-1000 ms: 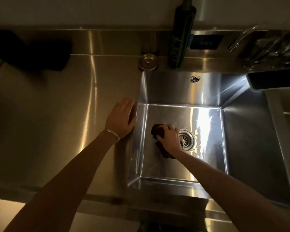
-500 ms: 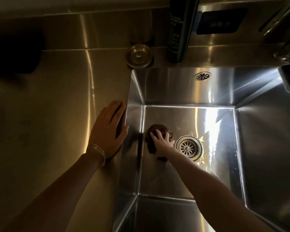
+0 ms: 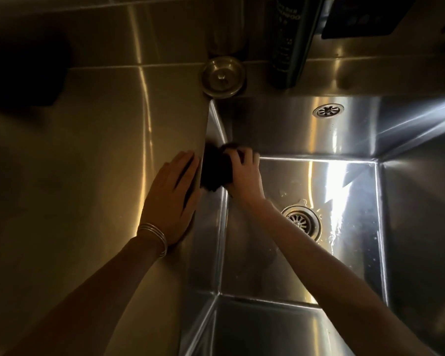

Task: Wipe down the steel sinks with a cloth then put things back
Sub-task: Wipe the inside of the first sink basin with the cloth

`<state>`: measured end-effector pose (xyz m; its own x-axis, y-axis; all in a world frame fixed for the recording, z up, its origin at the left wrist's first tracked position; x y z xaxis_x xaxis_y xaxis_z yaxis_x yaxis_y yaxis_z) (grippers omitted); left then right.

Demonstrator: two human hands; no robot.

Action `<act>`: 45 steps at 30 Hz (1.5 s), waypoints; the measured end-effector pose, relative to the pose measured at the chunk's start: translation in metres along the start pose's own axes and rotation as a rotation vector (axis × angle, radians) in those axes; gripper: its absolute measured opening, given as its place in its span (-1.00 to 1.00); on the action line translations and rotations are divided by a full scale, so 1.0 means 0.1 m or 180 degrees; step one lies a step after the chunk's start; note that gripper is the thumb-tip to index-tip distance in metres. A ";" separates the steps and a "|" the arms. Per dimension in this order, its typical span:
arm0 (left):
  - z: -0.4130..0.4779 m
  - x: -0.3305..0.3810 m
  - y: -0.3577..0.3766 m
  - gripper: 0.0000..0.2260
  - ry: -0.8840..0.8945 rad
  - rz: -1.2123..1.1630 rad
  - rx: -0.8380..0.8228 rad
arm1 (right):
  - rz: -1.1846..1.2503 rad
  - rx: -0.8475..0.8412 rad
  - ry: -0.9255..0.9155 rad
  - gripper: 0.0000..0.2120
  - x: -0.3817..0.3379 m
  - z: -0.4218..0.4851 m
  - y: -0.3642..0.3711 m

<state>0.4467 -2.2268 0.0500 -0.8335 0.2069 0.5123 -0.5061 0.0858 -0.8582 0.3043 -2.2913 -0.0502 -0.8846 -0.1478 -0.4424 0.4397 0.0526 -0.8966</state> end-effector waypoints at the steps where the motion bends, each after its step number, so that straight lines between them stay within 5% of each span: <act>1: 0.00 -0.01 0.00 -0.52 -0.0010 0.0012 0.0016 | 0.0134 0.0457 -0.0133 -0.35 -0.09 0.06 -0.15; 4: -0.01 -0.03 0.01 -0.54 -0.0008 0.0012 0.0062 | 0.0234 0.1073 -0.0381 -0.31 -0.26 0.18 -0.29; 10: -0.01 -0.02 0.00 -0.56 0.0092 0.0015 0.0107 | -0.1112 -0.0898 0.0106 -0.40 -0.03 0.32 0.34; 18: 0.01 0.00 -0.02 -0.56 -0.0010 -0.0027 0.0009 | -0.1221 -0.0464 -0.0289 -0.25 -0.31 -0.13 0.10; 26: 0.02 0.00 -0.02 -0.55 -0.0023 -0.0064 0.0067 | -0.1536 -0.1782 -0.0063 -0.42 -0.01 0.29 0.54; 30: 0.01 0.02 -0.03 -0.54 -0.0070 -0.0092 0.0056 | -0.1306 -0.1707 -0.0513 -0.28 -0.08 0.05 0.31; 36: 0.02 0.00 -0.04 -0.55 -0.0030 -0.0084 0.0032 | 0.0268 -0.1759 -0.0739 -0.18 -0.15 -0.04 0.06; 41: 0.02 0.02 -0.05 -0.54 -0.0056 -0.0078 -0.0023 | -0.0651 -0.1427 -0.0576 -0.26 -0.02 0.25 0.39; 45: 0.04 0.04 -0.06 -0.54 -0.0055 -0.0050 -0.0028 | -0.0535 -0.1272 -0.0284 -0.35 0.06 0.42 0.33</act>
<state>0.4454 -2.2302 0.0577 -0.8293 0.1885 0.5261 -0.5172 0.0975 -0.8503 0.3203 -2.3319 -0.0812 -0.9140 -0.2707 -0.3022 0.1806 0.3957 -0.9004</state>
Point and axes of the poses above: each hand's wrist, its own z-axis towards the middle knuckle, its own y-axis out of the palm, x = y × z, the point moved 4 cm from there along z, towards the middle knuckle, and after that the axes turned 14 degrees about -z, right-handed, at the moved point
